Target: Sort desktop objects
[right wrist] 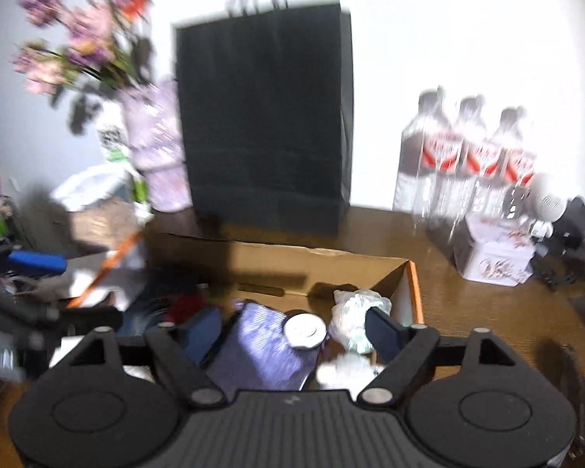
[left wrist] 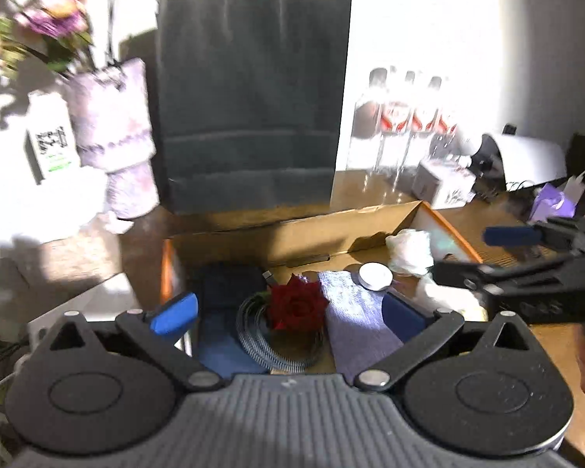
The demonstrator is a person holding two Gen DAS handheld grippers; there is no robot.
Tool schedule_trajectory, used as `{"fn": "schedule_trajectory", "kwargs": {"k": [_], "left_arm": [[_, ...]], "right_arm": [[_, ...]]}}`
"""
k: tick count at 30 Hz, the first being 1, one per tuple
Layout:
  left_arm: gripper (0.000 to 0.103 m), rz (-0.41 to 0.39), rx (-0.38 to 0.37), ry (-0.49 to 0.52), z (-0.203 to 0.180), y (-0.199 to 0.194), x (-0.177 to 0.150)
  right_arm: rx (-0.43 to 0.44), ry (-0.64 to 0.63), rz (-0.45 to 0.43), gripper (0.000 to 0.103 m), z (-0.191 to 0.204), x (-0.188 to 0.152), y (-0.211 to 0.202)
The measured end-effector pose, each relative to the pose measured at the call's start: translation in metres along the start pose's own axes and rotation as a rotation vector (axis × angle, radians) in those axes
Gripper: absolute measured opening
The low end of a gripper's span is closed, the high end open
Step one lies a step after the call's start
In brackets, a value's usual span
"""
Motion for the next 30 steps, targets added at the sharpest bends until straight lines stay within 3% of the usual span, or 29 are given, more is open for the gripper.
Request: {"fn": "schedule_trajectory", "kwargs": {"k": [7, 9, 11, 13, 18, 20, 27, 30], "left_arm": [[0.103, -0.123, 0.016, -0.021, -0.015, -0.078, -0.047], [0.103, -0.187, 0.084, -0.018, -0.019, -0.091, -0.072], [0.103, -0.241, 0.201, -0.027, -0.021, -0.098, -0.101], [0.103, -0.268, 0.205, -0.018, -0.028, -0.104, -0.135], [0.103, -0.261, 0.111, -0.064, -0.038, -0.111, -0.193], [0.103, -0.246, 0.125, -0.073, -0.037, -0.11, -0.206], [0.103, -0.168, 0.1, -0.174, -0.023, -0.099, -0.233], [0.103, -0.192, 0.103, -0.161, -0.024, -0.102, -0.235]], "right_arm": [[0.046, -0.019, -0.067, 0.089, 0.006, -0.06, -0.075], [0.04, -0.026, -0.07, 0.089, 0.012, -0.085, -0.084], [-0.007, -0.021, -0.108, 0.089, 0.012, -0.112, -0.093], [-0.04, -0.014, -0.102, 0.089, 0.015, -0.141, -0.099], [-0.003, 0.02, -0.049, 0.089, 0.022, -0.198, -0.113], [-0.002, 0.036, -0.046, 0.089, 0.025, -0.213, -0.117], [0.008, 0.082, -0.033, 0.089, 0.028, -0.235, -0.12], [0.013, 0.099, -0.032, 0.089, 0.028, -0.237, -0.12]]}}
Point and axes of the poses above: each gripper's, at about its wrist camera, not at the fingertips, and y roughly the way its jaws point, z to its left, x to its top, the point moved 6 cm from there along y, roughly the way its jaws point
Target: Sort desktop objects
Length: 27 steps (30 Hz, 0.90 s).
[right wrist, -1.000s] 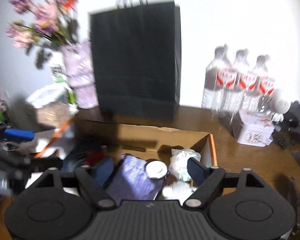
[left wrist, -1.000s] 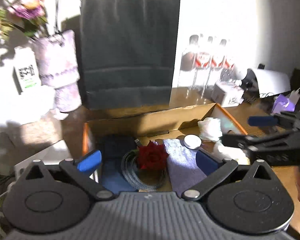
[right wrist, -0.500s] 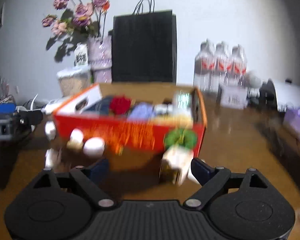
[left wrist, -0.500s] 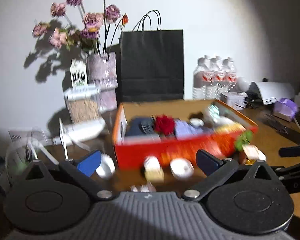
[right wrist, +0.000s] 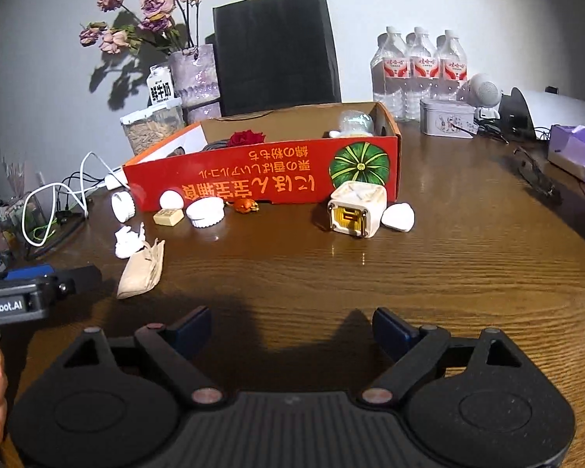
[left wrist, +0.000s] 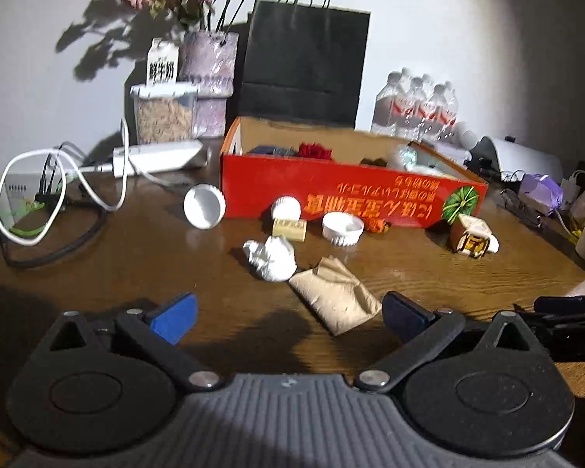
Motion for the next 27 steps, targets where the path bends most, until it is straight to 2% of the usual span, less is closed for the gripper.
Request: {"fn": "schedule_trajectory", "kwargs": {"k": [10, 27], "left_arm": [[0.103, 0.03, -0.01, 0.063, -0.013, 0.005, -0.003], [0.103, 0.035, -0.024, 0.027, -0.007, 0.007, 0.002]], "right_arm": [[0.015, 0.024, 0.022, 0.089, -0.003, 0.0, 0.004], [0.015, 0.027, 0.026, 0.089, -0.004, 0.003, 0.005]]}}
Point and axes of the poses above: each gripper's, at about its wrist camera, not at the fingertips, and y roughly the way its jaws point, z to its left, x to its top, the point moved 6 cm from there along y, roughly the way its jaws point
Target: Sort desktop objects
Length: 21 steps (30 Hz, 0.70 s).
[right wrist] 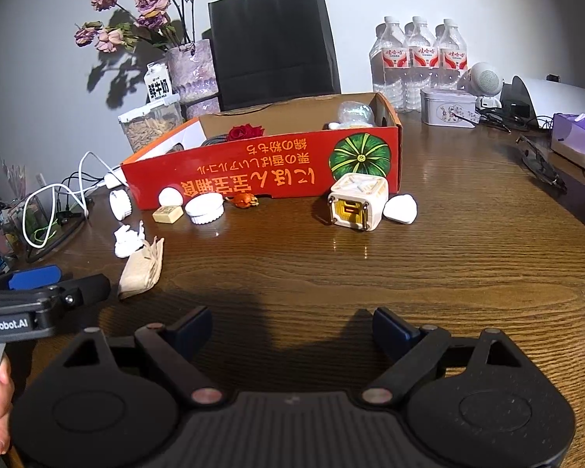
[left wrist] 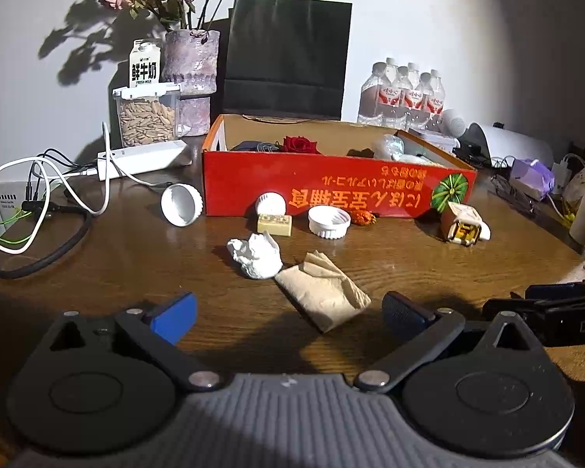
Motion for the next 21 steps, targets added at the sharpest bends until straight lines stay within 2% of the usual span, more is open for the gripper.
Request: {"fn": "schedule_trajectory", "kwargs": {"k": [3, 10, 14, 16, 18, 21], "left_arm": [[0.103, -0.007, -0.002, -0.029, 0.01, 0.001, 0.013], [0.103, -0.047, 0.064, 0.04, 0.035, 0.026, 0.055], [0.102, -0.014, 0.031, 0.038, 0.054, 0.059, 0.07], [0.093, 0.015, 0.005, 0.054, 0.061, 0.077, 0.073], [0.09, 0.03, -0.003, 0.066, 0.068, 0.093, 0.075], [0.082, 0.054, -0.008, 0.063, 0.074, 0.109, 0.076]], "right_arm": [[-0.017, -0.014, -0.024, 0.089, -0.004, 0.01, -0.003], [-0.065, -0.12, -0.085, 0.087, -0.007, 0.045, 0.011], [-0.105, -0.122, -0.081, 0.085, -0.016, 0.063, 0.031], [-0.116, -0.109, -0.077, 0.083, -0.021, 0.069, 0.042], [-0.128, -0.111, -0.08, 0.078, -0.023, 0.074, 0.051], [-0.138, -0.122, -0.068, 0.077, -0.025, 0.078, 0.066]]}}
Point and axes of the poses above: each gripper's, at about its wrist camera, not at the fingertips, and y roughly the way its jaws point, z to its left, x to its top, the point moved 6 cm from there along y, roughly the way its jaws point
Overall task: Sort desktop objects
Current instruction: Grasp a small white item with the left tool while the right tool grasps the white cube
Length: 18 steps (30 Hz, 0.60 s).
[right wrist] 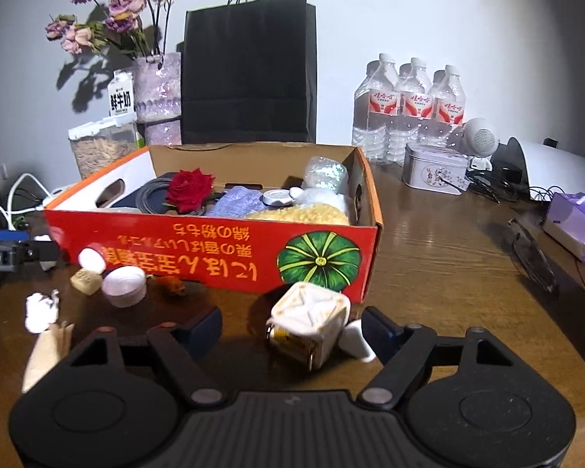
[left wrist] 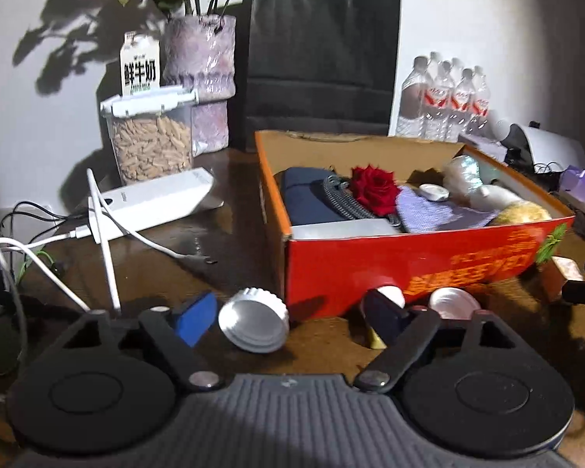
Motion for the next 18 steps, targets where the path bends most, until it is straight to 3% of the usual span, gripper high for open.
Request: {"fn": "schedule_trajectory", "kwargs": {"k": [2, 4, 5, 7, 8, 9, 18], "left_arm": [[0.07, 0.01, -0.023, -0.016, 0.003, 0.006, 0.0], [0.055, 0.024, -0.037, -0.038, 0.006, 0.01, -0.001], [0.051, 0.035, -0.049, -0.052, 0.008, 0.012, -0.002], [0.023, 0.059, -0.045, -0.066, 0.009, 0.014, -0.007], [0.017, 0.069, -0.038, -0.064, 0.008, 0.014, -0.009], [0.016, 0.071, -0.027, -0.061, 0.008, 0.014, -0.011], [0.016, -0.006, 0.003, -0.114, -0.002, -0.039, -0.021]], "right_arm": [[-0.018, 0.006, 0.022, 0.077, -0.001, 0.001, 0.011], [-0.026, 0.016, 0.048, 0.07, -0.002, 0.0, 0.021], [-0.028, 0.014, 0.052, 0.063, -0.001, 0.0, 0.024], [-0.045, -0.004, 0.053, 0.055, 0.001, -0.001, 0.026], [-0.047, -0.013, 0.054, 0.042, 0.002, -0.001, 0.027], [-0.039, -0.013, 0.06, 0.038, 0.003, -0.002, 0.028], [0.024, -0.02, 0.031, 0.038, 0.016, -0.017, -0.014]]}}
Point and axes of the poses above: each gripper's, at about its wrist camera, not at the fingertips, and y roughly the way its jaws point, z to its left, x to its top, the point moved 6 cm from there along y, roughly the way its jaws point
